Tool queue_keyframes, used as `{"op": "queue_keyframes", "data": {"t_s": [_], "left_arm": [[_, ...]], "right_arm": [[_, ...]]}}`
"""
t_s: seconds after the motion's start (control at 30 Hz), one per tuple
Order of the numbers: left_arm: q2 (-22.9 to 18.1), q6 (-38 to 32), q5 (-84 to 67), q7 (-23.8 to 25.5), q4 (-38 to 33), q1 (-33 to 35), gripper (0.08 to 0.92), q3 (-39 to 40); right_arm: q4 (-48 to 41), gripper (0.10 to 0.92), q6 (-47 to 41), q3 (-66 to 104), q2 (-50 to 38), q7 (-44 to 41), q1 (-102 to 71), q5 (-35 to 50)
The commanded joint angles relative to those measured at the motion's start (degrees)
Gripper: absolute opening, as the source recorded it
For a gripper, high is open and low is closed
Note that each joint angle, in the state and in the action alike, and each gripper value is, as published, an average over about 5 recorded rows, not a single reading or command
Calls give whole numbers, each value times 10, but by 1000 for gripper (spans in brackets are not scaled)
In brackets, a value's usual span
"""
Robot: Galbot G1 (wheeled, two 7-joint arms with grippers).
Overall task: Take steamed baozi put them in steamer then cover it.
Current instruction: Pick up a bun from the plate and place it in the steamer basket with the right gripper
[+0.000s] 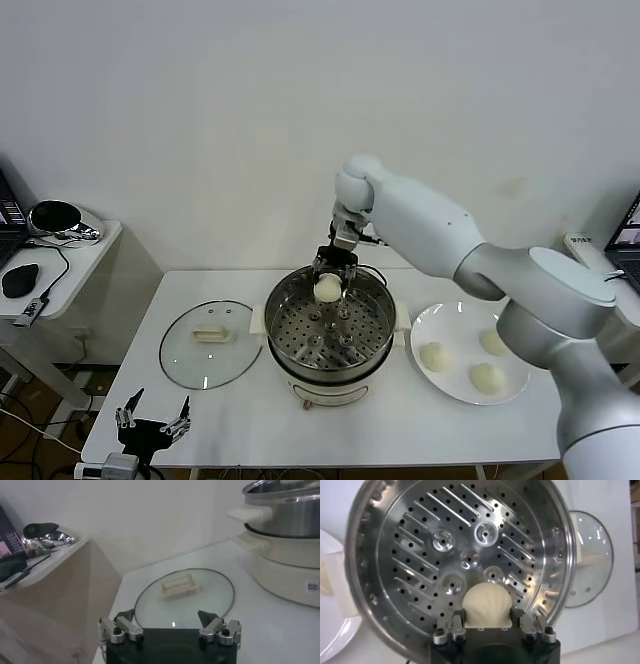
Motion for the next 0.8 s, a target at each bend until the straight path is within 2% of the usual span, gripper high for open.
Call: {"op": "queue_keyframes", "data": {"t_s": [0.03, 0.3, 0.57, 0.8], "left_arm": [[4, -1, -2, 0, 5, 0, 823, 0], [5, -1, -4, 1, 14, -6, 823, 2], [7, 1, -3, 3, 14, -6, 823, 1], [7, 4, -2, 7, 12, -7, 823, 6]], "right_arm": [[-45, 560, 7, 19, 24, 13, -25, -62], [-52, 580, 7, 28, 33, 28, -29, -83], [-33, 785, 6, 29, 13, 32, -9, -16], [60, 822, -48, 17, -70, 30, 36, 66]]}}
